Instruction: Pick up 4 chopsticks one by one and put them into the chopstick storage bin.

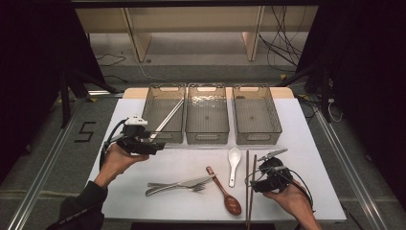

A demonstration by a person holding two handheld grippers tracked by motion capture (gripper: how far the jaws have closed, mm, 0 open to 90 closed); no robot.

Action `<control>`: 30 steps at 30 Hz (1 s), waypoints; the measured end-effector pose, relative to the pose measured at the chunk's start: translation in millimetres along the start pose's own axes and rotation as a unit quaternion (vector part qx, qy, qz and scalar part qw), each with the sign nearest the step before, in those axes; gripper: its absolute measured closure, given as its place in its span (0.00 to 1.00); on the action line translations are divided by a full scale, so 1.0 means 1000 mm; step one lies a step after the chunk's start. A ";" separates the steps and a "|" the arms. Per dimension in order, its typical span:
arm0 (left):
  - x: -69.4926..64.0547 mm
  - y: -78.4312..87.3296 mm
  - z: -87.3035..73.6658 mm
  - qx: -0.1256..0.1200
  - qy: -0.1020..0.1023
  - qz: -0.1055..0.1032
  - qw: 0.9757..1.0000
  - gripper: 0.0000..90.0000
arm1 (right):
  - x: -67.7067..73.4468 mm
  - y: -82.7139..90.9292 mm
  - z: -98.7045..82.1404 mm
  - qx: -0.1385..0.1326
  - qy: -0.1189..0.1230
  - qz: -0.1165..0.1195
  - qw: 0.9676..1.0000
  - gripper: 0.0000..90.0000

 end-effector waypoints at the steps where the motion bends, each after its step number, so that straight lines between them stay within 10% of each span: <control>1: -0.002 0.001 -0.001 -0.005 0.000 -0.002 1.000 0.24 | 0.001 -0.001 0.000 0.005 0.000 0.001 1.000 0.35; 30: -0.026 0.006 -0.025 -0.012 -0.024 -0.015 1.000 0.22 | 0.013 -0.021 -0.003 0.107 0.042 0.001 0.993 0.56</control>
Point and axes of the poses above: each handheld gripper's, and its own axes: y roughly backward along the jaws, z roughly out of its top, x roughly to its left, the point moved 7 cm from there along -y, roughly forward along the jaws, and after that the axes turned 3 degrees about -z, right-handed, at the moved point
